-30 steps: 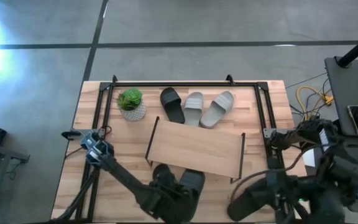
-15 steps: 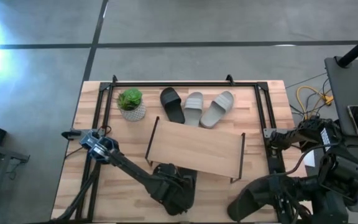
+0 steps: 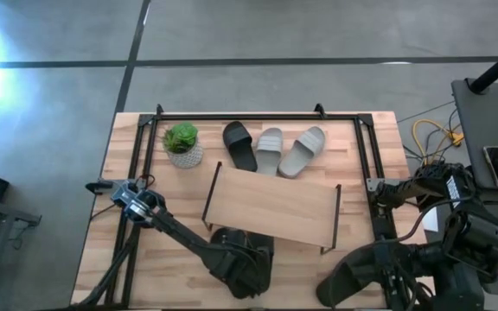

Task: Pick and place slides into the shelf
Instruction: Put the black slide under the shelf, then adjust the black slide under the shelf

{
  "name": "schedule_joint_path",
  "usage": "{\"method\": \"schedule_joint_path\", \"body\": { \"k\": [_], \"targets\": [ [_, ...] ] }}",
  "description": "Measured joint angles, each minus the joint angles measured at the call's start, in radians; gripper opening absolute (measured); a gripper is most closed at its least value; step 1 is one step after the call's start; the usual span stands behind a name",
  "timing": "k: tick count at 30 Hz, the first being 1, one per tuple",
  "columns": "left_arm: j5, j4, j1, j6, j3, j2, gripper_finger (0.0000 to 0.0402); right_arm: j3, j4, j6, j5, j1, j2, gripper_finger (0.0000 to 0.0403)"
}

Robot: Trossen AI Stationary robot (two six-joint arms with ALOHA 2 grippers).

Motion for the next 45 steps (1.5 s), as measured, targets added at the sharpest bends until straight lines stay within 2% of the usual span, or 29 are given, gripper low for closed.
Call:
{"method": "schedule_joint_path", "body": {
  "k": [6, 10, 14, 19, 27, 33, 39, 45],
  "targets": [
    [0.084, 0.013, -0.012, 0.087, 0.029, -0.003, 0.0185, -0.01, 0.001, 0.034, -0.001, 0.0, -0.001, 0.0095],
    [0.057, 0.055, -0.025, 0.151, 0.057, -0.008, 0.0194, -0.052, 0.001, 0.084, -0.026, 0.007, -0.002, 0.0095],
    [-0.008, 0.18, -0.032, 0.307, 0.089, -0.029, 0.0195, -0.106, 0.0, 0.169, -0.098, 0.007, -0.002, 0.0095],
    [-0.089, 0.361, -0.057, 0.52, 0.141, -0.057, 0.0195, -0.19, 0.0, 0.338, -0.135, 0.041, -0.002, 0.0096],
    [-0.098, 0.43, -0.117, 0.773, 0.229, -0.069, 0.0195, -0.368, 0.02, 0.726, -0.147, 0.142, -0.001, 0.0096],
    [-0.103, 0.528, -0.183, 0.938, 0.246, -0.075, 0.0192, -0.506, 0.18, 0.912, -0.191, 0.189, 0.0, 0.0096],
    [-0.106, 0.548, -0.227, 1.035, 0.247, -0.08, 0.015, -0.633, 0.477, 0.92, -0.192, 0.189, 0.0, 0.0094],
    [-0.106, 0.534, -0.267, 1.091, 0.242, -0.08, 0.0053, -0.71, 0.569, 0.953, -0.188, 0.185, 0.004, 0.0052]
  ]
}}
